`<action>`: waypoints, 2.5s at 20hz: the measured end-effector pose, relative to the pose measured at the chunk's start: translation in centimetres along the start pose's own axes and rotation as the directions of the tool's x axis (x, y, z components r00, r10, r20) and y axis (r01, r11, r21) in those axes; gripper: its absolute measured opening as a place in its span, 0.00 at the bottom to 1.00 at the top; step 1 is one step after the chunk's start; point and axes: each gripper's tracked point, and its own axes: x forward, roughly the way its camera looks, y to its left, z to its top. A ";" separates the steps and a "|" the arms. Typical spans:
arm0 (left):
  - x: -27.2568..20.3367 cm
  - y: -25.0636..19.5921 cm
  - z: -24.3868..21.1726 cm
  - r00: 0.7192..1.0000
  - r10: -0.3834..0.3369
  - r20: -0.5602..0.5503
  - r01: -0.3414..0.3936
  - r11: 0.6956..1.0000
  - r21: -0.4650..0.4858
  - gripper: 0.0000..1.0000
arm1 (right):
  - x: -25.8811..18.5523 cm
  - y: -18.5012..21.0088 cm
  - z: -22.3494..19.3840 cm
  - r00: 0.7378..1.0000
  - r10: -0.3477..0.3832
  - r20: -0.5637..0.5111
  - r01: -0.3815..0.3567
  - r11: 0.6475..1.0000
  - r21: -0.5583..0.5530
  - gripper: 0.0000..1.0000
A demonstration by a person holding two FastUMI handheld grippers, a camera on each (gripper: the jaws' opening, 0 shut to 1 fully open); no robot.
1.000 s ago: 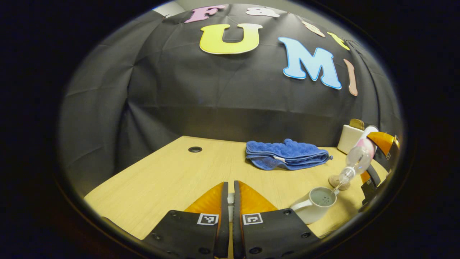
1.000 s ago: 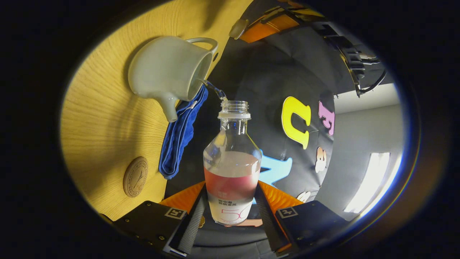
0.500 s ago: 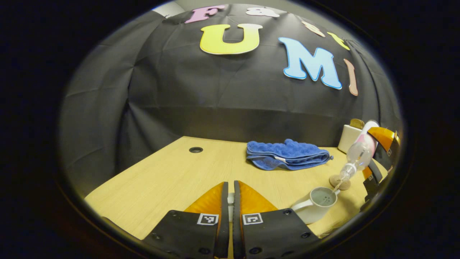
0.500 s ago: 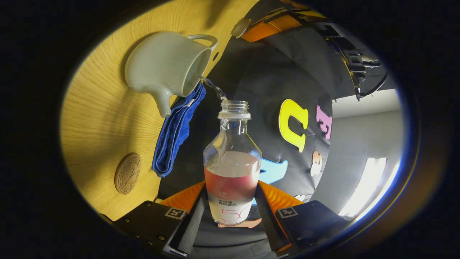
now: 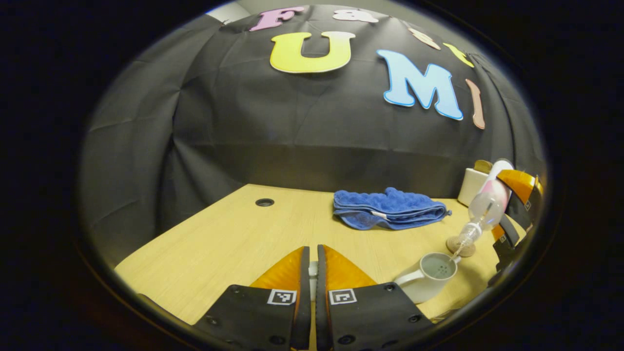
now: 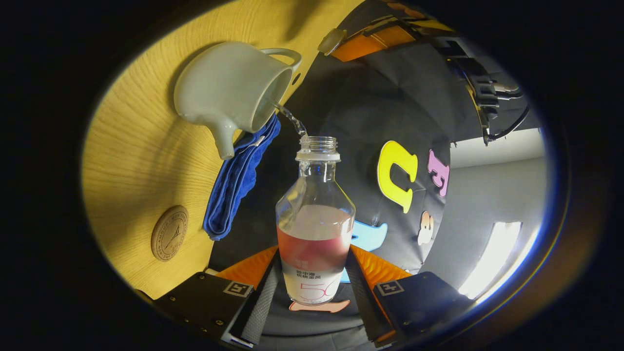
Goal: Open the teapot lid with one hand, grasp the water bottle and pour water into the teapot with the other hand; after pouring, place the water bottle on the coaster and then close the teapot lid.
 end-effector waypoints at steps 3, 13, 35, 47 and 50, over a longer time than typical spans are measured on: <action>0.0 -0.1 0.0 1.000 -0.002 0.001 0.002 1.000 0.002 0.11 | 0.2 -0.2 0.0 1.000 -0.004 0.007 0.004 1.000 -0.019 0.77; -0.1 -0.2 0.3 1.000 -0.014 0.001 0.014 1.000 0.004 0.11 | 0.1 -0.6 0.5 0.999 0.001 0.054 0.004 0.997 -0.083 0.74; -0.5 0.0 0.7 1.000 -0.007 0.020 0.007 1.000 -0.005 0.11 | -0.2 1.0 -0.2 0.994 0.101 0.042 -0.108 0.961 0.255 0.77; -0.5 -0.5 0.8 0.999 -0.018 0.026 0.018 1.000 -0.005 0.11 | 1.5 3.4 -0.6 0.942 0.313 0.123 -0.143 0.044 0.989 0.77; -0.5 -0.5 1.0 0.999 -0.018 0.031 0.018 1.000 -0.003 0.11 | 2.7 6.1 -1.1 0.933 0.335 0.130 -0.093 -0.122 0.988 0.77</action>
